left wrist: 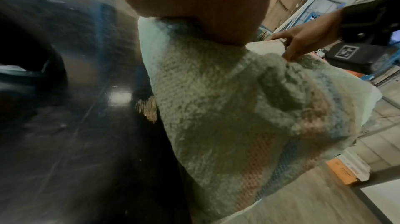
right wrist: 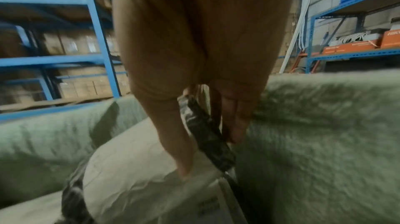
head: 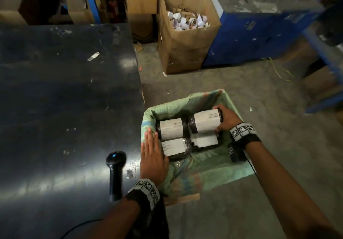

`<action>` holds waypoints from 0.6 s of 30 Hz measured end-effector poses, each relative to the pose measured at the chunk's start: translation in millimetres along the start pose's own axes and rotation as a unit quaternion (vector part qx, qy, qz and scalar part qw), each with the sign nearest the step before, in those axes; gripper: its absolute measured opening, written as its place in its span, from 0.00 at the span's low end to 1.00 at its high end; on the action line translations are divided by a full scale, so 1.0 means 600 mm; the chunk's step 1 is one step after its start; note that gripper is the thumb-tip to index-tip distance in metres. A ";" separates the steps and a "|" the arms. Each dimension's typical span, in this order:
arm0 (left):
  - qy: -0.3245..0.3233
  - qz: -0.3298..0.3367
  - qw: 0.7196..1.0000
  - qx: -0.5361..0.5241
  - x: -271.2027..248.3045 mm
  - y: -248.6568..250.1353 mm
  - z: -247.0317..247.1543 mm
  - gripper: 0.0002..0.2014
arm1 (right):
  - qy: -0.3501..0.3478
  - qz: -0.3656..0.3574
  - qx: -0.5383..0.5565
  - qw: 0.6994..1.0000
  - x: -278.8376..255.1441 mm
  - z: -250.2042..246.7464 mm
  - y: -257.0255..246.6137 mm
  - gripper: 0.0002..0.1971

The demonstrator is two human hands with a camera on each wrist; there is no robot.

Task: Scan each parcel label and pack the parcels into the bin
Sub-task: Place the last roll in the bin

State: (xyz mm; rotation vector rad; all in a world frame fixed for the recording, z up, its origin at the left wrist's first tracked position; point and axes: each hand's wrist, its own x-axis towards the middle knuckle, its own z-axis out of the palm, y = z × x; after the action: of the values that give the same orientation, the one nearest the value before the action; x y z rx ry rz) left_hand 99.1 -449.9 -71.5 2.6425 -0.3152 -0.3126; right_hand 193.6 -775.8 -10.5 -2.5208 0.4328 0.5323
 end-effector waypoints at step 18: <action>-0.021 0.030 0.997 0.070 0.001 -0.019 -0.018 0.44 | 0.034 0.033 -0.097 0.994 0.045 0.067 -0.014 0.42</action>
State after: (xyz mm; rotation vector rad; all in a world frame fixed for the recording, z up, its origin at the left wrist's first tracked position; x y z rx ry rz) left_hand 104.7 -435.9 -67.5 2.7606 -0.4435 -0.3381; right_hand 209.2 -752.3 -50.5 -2.7255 0.5140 0.5384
